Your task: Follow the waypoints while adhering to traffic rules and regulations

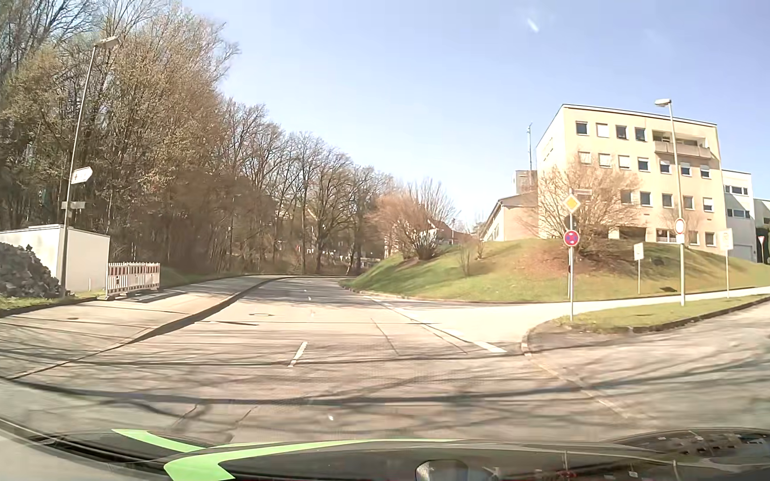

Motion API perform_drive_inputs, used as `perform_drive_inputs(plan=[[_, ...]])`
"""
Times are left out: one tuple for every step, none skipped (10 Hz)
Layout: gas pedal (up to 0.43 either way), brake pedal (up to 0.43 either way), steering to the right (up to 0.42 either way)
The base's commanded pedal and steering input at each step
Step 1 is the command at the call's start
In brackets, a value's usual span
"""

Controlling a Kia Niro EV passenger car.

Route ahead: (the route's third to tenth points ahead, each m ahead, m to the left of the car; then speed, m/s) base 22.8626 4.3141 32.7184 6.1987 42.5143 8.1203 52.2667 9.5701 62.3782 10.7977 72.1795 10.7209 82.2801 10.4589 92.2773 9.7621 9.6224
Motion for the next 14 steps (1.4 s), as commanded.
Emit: perform_drive_inputs(plan=[[0.378,0.0,-0.041],[0.378,0.0,-0.041],[0.378,0.0,-0.041],[0.378,0.0,-0.041],[0.378,0.0,-0.041],[0.378,0.0,-0.041],[0.378,0.0,-0.041],[0.378,0.0,-0.041],[0.378,0.0,-0.041],[0.378,0.0,-0.04],[0.378,0.0,-0.039],[0.37,0.0,-0.038],[0.37,0.0,-0.036],[0.37,0.0,-0.036]])
